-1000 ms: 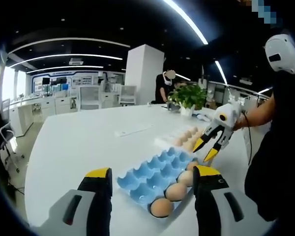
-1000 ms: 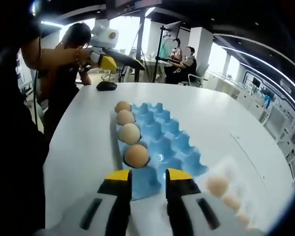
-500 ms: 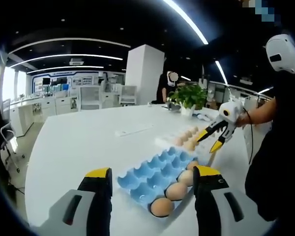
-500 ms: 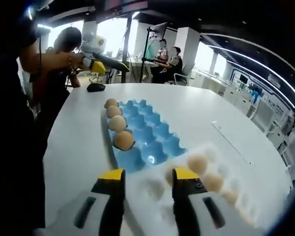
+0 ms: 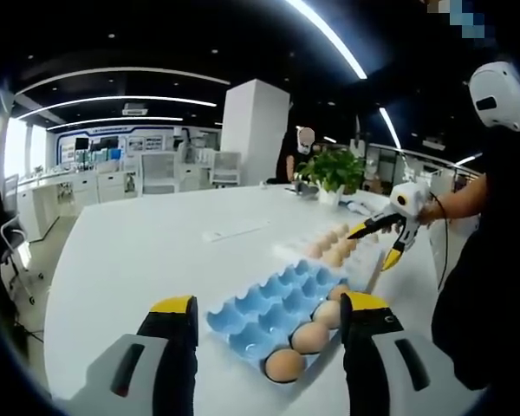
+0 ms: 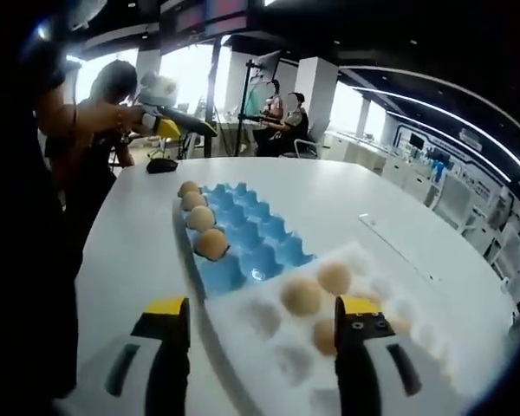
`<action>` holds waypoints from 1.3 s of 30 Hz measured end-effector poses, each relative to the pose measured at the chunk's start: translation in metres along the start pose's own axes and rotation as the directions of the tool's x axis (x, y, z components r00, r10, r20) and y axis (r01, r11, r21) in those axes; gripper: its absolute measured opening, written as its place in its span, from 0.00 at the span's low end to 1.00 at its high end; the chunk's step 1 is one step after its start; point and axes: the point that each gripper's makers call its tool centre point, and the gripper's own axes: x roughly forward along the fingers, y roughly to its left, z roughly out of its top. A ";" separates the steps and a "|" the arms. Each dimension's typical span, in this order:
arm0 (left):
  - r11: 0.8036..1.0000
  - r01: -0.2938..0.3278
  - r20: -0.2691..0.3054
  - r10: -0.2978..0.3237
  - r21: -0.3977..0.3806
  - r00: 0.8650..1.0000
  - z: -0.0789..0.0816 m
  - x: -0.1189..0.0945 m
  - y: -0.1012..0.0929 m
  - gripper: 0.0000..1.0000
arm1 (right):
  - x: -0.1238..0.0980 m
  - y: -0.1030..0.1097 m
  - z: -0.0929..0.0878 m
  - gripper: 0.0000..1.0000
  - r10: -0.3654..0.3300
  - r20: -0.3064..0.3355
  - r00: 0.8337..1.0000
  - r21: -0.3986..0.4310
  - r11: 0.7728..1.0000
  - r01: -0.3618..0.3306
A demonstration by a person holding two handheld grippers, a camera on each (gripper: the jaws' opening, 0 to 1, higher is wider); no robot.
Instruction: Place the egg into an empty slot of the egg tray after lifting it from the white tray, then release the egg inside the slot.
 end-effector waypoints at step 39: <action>1.000 0.002 0.004 -0.002 0.010 1.000 0.004 0.001 0.002 0.67 | -0.110 -0.074 -0.095 0.77 -0.283 -0.171 0.944 0.213 0.925 0.316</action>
